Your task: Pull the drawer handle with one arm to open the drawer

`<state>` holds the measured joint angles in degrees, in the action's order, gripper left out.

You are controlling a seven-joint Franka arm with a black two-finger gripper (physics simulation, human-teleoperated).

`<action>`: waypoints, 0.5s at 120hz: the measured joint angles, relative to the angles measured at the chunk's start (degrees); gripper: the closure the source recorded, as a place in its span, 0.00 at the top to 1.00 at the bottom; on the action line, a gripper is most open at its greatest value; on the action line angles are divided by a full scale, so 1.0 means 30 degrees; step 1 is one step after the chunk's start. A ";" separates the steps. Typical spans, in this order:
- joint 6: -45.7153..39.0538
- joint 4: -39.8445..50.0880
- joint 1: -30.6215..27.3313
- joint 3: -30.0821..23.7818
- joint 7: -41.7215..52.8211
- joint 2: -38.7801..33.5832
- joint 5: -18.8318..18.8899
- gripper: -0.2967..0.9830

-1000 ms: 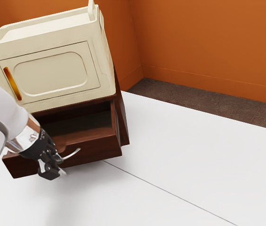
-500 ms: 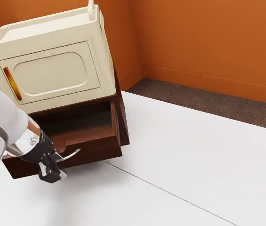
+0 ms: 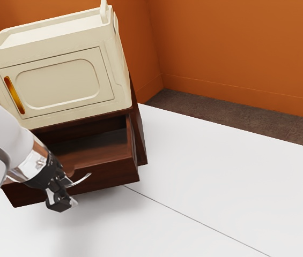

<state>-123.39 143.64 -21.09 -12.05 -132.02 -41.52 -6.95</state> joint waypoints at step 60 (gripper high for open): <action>0.0030 0.0105 -0.0031 -0.0494 -0.0218 -0.0523 0.0005 0.50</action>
<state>-123.30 143.96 -21.19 -13.53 -132.68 -43.08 -6.93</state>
